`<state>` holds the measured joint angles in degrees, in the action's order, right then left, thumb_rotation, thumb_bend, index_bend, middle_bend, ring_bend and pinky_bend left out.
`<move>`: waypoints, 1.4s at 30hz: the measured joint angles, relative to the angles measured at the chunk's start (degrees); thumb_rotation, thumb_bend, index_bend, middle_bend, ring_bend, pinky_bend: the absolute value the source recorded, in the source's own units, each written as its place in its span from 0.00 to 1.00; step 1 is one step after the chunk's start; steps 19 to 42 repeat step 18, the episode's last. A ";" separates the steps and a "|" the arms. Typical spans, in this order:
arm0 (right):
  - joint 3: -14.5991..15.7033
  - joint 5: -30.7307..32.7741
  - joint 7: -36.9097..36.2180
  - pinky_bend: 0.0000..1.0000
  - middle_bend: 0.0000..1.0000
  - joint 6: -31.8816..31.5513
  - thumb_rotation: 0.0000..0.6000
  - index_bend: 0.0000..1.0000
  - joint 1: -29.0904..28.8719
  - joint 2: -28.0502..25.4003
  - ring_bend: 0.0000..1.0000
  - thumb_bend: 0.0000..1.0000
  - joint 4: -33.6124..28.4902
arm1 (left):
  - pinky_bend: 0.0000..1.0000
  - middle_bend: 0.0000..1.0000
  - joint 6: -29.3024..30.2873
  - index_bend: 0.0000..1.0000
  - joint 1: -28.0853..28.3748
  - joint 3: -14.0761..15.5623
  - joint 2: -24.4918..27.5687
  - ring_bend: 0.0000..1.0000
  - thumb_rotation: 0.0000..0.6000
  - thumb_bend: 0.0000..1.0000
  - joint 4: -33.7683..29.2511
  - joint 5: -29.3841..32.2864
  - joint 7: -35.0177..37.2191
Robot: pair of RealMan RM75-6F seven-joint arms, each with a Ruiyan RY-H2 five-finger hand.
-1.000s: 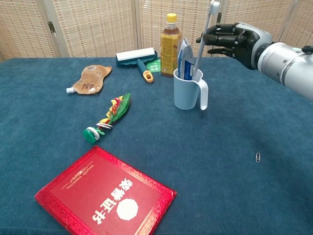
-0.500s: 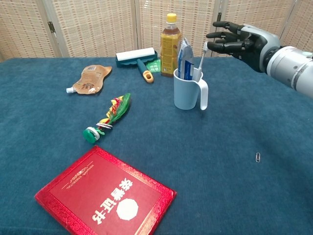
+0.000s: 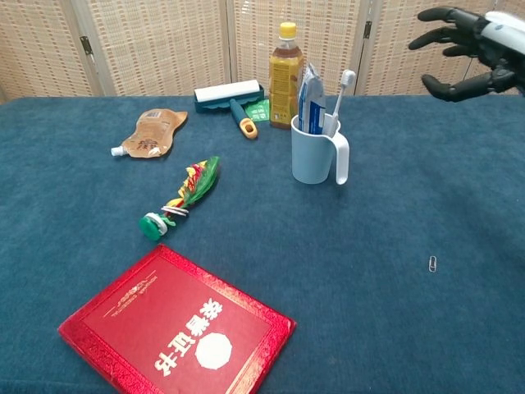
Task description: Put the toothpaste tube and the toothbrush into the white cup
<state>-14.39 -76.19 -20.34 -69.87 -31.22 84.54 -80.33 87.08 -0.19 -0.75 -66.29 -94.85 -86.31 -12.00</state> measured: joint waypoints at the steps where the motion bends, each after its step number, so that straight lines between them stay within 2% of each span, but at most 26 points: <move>1: 0.83 -0.53 1.07 0.08 0.20 -0.96 1.00 0.09 1.07 -1.20 0.04 0.39 -1.46 | 0.15 0.15 0.14 0.17 0.08 -0.16 -0.25 0.10 1.00 0.33 0.11 0.00 -0.10; 8: 8.94 -4.57 6.77 0.08 0.20 -8.29 1.00 0.12 11.59 -11.66 0.04 0.39 -11.79 | 0.15 0.15 0.61 0.18 0.75 -0.57 -1.64 0.10 1.00 0.33 -0.54 -0.74 -1.87; 14: 14.62 -8.38 6.96 0.08 0.20 -14.37 1.00 0.13 18.93 -16.42 0.04 0.39 -13.75 | 0.15 0.15 2.61 0.18 0.95 -1.25 -3.60 0.10 1.00 0.33 -0.72 -1.92 -2.10; 18: 16.53 -9.87 4.39 0.08 0.20 -17.24 1.00 0.13 22.37 -17.39 0.04 0.39 -13.91 | 0.15 0.15 3.32 0.18 0.99 -1.30 -4.38 0.10 1.00 0.33 -0.79 -2.81 -2.46; 42: 16.53 -9.87 4.39 0.08 0.20 -17.24 1.00 0.13 22.37 -17.39 0.04 0.39 -13.91 | 0.15 0.15 3.32 0.18 0.99 -1.30 -4.38 0.10 1.00 0.33 -0.79 -2.81 -2.46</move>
